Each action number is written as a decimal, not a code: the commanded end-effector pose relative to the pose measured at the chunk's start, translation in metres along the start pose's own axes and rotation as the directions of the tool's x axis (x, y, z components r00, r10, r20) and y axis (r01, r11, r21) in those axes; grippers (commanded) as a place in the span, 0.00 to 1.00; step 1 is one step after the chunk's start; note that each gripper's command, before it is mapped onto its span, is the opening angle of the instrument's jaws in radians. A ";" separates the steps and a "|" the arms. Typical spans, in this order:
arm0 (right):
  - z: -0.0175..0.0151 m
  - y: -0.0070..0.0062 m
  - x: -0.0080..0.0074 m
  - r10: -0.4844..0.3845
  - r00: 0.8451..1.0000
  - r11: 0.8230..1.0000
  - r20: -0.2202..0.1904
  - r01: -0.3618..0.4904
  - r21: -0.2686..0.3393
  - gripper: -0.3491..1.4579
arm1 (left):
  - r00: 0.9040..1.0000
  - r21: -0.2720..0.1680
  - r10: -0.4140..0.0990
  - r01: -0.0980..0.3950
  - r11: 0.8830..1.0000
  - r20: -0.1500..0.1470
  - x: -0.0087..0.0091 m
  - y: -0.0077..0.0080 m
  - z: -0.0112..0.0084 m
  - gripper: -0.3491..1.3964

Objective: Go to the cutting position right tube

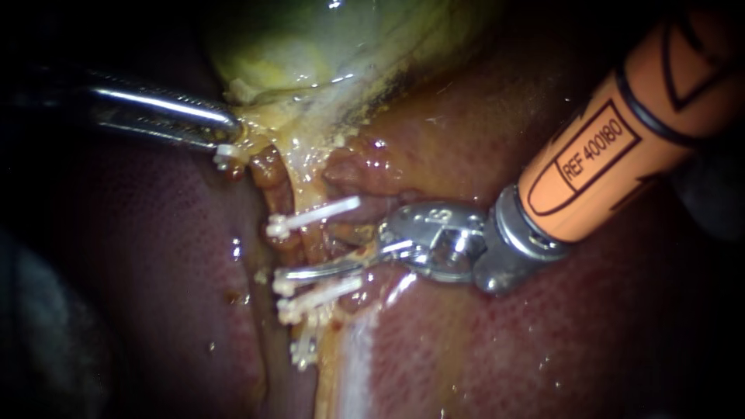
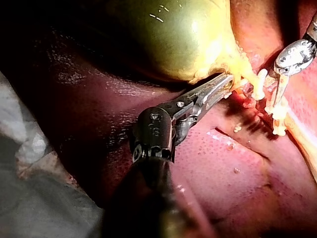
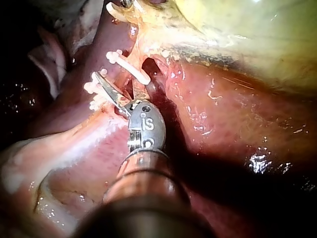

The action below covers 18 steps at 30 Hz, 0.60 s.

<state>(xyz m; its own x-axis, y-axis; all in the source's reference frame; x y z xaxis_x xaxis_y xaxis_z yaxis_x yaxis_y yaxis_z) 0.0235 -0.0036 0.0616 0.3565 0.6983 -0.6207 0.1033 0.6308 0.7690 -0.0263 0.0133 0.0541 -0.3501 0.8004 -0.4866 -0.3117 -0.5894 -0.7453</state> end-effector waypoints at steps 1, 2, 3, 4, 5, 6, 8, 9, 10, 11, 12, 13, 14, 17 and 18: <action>0.0001 -0.0001 0.0001 -0.003 1.000 1.000 -0.001 0.003 0.007 0.95 | 1.000 0.000 0.000 0.000 1.000 0.000 0.0000 0.0000 0.0000 0.00; 0.0003 -0.0001 0.0001 -0.005 1.000 1.000 -0.002 0.006 0.013 0.95 | 1.000 0.000 0.000 0.000 1.000 0.000 0.0000 0.0000 0.0000 0.00; 0.0006 0.0000 0.0002 -0.008 1.000 1.000 -0.003 0.008 0.021 0.94 | 1.000 0.001 0.000 0.000 1.000 0.000 0.0000 0.0000 0.0000 0.00; 0.0008 0.0000 0.0003 -0.010 1.000 1.000 -0.001 0.010 0.026 0.93 | 1.000 0.001 0.000 0.000 1.000 0.000 0.0000 0.0000 0.0000 0.00; 0.0010 0.0001 0.0004 -0.012 1.000 0.999 0.000 0.012 0.031 0.92 | 1.000 0.001 0.000 0.000 1.000 0.000 0.0000 0.0000 0.0001 0.00; 0.0012 0.0001 0.0005 -0.014 1.000 0.999 -0.001 0.014 0.036 0.92 | 1.000 0.001 0.000 0.000 1.000 0.000 0.0000 0.0000 0.0001 0.00; 0.0018 0.0002 0.0006 -0.017 1.000 0.999 -0.005 0.018 0.044 0.91 | 1.000 -0.001 0.000 0.000 1.000 0.001 0.0000 0.0000 0.0002 0.00; 0.0020 0.0003 0.0007 -0.019 1.000 0.999 -0.005 0.019 0.045 0.91 | 1.000 -0.001 0.000 0.000 1.000 0.001 0.0000 0.0000 0.0002 0.00; 0.0024 0.0004 0.0008 -0.020 1.000 0.999 -0.004 0.021 0.047 0.91 | 1.000 -0.001 0.000 0.000 1.000 0.001 0.0000 0.0000 0.0002 0.00; 0.0027 0.0004 0.0008 -0.021 1.000 0.999 -0.004 0.021 0.046 0.91 | 1.000 -0.001 0.000 0.000 1.000 0.001 0.0000 0.0000 0.0002 0.00; 0.0030 0.0004 0.0008 -0.021 1.000 0.999 -0.004 0.021 0.045 0.91 | 1.000 -0.001 0.000 0.000 1.000 0.001 0.0000 0.0000 0.0002 0.00; 0.0032 0.0005 0.0008 -0.022 1.000 0.999 -0.007 0.022 0.045 0.91 | 1.000 -0.001 0.000 0.000 1.000 0.001 0.0000 0.0000 0.0002 0.00; 0.0036 0.0006 0.0008 -0.022 1.000 0.999 -0.008 0.022 0.043 0.91 | 1.000 -0.001 0.000 0.000 1.000 0.000 0.0000 0.0000 0.0002 0.00; 0.0044 0.0007 0.0008 -0.023 1.000 0.999 -0.011 0.023 0.041 0.91 | 1.000 -0.001 0.000 0.000 1.000 0.000 0.0000 0.0000 0.0003 0.00; 0.0046 0.0008 0.0008 -0.023 1.000 0.999 -0.014 0.024 0.041 0.91 | 1.000 0.000 0.000 0.000 1.000 0.000 0.0000 0.0000 0.0003 0.00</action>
<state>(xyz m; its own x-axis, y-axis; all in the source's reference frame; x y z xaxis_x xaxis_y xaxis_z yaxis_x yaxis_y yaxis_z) 0.0283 -0.0042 0.0624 0.3412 0.6876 -0.6410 0.1512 0.6329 0.7593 -0.0266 0.0133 0.0542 -0.3504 0.8001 -0.4868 -0.3109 -0.5897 -0.7454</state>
